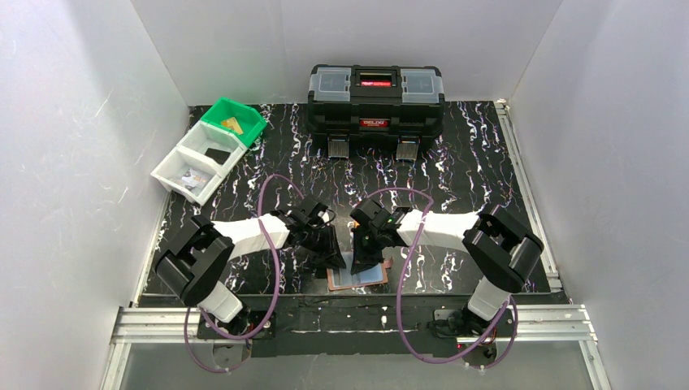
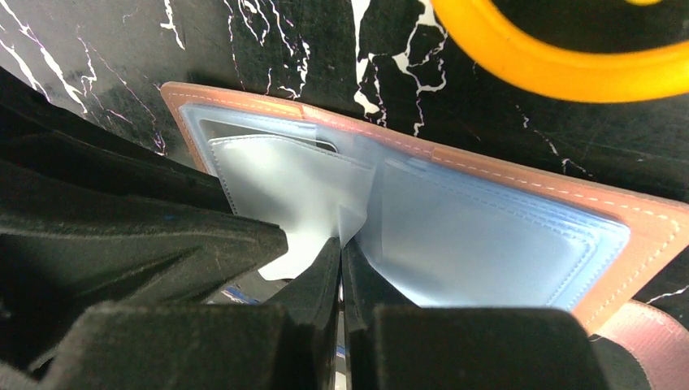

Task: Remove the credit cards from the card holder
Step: Remove the credit card from the card holder.

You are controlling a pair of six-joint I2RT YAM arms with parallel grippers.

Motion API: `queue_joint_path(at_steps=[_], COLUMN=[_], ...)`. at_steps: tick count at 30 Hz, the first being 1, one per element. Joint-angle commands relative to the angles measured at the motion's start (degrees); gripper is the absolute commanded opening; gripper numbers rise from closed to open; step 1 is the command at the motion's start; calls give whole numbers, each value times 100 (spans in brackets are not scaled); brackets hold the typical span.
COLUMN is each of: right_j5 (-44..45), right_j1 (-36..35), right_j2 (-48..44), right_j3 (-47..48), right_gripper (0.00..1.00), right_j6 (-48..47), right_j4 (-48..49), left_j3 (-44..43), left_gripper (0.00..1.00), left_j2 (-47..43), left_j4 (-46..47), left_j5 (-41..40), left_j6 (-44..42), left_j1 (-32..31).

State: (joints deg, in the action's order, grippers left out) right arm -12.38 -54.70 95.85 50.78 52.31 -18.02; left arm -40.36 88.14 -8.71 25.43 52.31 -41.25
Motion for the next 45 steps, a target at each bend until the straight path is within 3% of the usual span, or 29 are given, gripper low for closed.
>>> queue_joint_path(at_steps=[1,4,13,21,30,39,45], right_j5=[159,200,412,781,1193,1631,1504], right_j1=[-107,-79,111,203,440,756,783], right_j2=[125,26,-872,-1394,-2114,-3226,-3302], right_j3=[-153,-18,469,569,72,-550,-661], right_gripper=[7,11,47,53,54,64,64], right_j6=[-47,-129,-484,-517,-357,-81,-11], right_j4=[-29,-195,-785,-1259,-1569,-1787,-1766], left_j3=[-65,-105,-392,-676,-1231,-1831,-2073], left_gripper=[12,0,0,1,26,40,52], left_j2=[68,11,-425,-295,307,1030,1301], left_j4=[20,-93,-604,-606,-547,-443,-377], left_j5=[-90,-180,-477,-251,-330,-279,-241], left_j6=[16,24,-88,-105,19,171,215], left_j1=[-85,-89,-87,-209,-653,-975,-1040])
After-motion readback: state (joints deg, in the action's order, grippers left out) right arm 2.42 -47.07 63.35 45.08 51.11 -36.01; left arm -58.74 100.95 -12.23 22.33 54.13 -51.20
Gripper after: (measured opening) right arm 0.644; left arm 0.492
